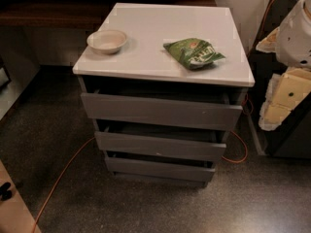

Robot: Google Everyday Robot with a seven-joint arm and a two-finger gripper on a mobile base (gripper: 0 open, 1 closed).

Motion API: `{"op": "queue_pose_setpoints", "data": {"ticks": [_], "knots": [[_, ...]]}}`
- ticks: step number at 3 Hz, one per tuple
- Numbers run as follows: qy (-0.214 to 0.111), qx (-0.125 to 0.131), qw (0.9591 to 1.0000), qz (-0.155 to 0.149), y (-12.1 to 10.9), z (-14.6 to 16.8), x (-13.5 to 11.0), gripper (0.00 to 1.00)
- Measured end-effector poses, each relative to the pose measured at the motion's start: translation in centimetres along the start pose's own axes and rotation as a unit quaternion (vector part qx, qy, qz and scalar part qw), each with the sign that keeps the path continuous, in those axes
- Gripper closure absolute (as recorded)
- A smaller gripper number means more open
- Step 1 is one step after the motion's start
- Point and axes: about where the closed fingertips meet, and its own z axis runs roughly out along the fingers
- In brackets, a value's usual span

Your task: Place green jalapeno chip bag into top drawer

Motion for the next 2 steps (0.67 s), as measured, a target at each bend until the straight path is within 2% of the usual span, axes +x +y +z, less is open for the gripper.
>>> {"op": "queue_pose_setpoints", "data": {"ticks": [1,2], "knots": [[0.000,0.000,1.0000,0.000,0.00,0.00,0.00,0.00],[-0.024,-0.003,0.9997,0.002,0.25,0.73,-0.61,0.00]]}}
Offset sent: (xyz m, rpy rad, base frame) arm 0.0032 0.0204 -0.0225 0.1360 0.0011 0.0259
